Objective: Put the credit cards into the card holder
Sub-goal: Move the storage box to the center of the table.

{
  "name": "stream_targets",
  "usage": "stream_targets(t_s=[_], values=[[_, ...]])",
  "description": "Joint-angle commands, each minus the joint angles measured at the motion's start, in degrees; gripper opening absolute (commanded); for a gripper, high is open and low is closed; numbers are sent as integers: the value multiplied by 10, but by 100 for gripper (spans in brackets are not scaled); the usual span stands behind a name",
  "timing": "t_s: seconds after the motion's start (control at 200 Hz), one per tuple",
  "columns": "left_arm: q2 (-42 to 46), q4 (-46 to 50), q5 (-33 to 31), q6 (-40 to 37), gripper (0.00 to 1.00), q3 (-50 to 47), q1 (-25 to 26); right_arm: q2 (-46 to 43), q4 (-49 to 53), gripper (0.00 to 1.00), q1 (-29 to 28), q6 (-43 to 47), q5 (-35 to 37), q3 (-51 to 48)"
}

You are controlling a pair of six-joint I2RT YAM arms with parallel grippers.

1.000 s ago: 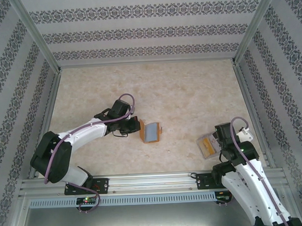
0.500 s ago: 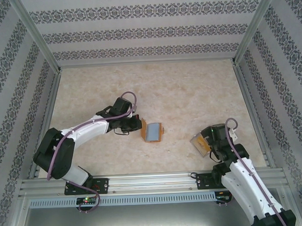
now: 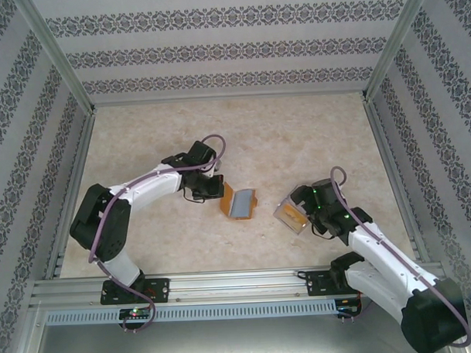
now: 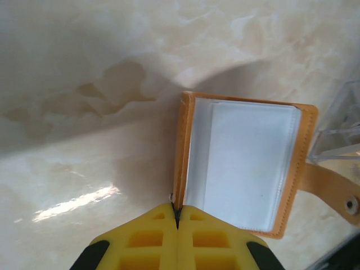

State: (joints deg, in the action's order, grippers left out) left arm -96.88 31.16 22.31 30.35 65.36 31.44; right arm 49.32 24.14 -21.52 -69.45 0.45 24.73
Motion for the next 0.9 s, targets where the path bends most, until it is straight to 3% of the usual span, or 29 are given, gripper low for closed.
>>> stream_targets(t_s=[0.0, 0.225, 0.4, 0.56, 0.62, 0.769, 0.894], values=[[0, 109, -64, -63, 0, 26, 6, 18, -8, 97, -33, -23, 9, 25], [46, 117, -44, -58, 0, 11, 6, 53, -5, 98, -94, -52, 19, 36], [54, 151, -73, -60, 0, 23, 7, 83, -50, 97, -125, -75, 15, 53], [53, 117, -4, -48, 13, 6, 10, 133, -86, 96, -124, -62, 9, 87], [47, 107, 7, -42, 21, -1, 10, 154, -88, 96, -121, -53, 9, 103], [31, 97, 36, -38, 30, 3, 10, 206, -127, 95, -112, -45, -24, 133], [38, 59, 81, -20, 46, 5, 11, 255, -150, 94, -108, -35, -46, 160]])
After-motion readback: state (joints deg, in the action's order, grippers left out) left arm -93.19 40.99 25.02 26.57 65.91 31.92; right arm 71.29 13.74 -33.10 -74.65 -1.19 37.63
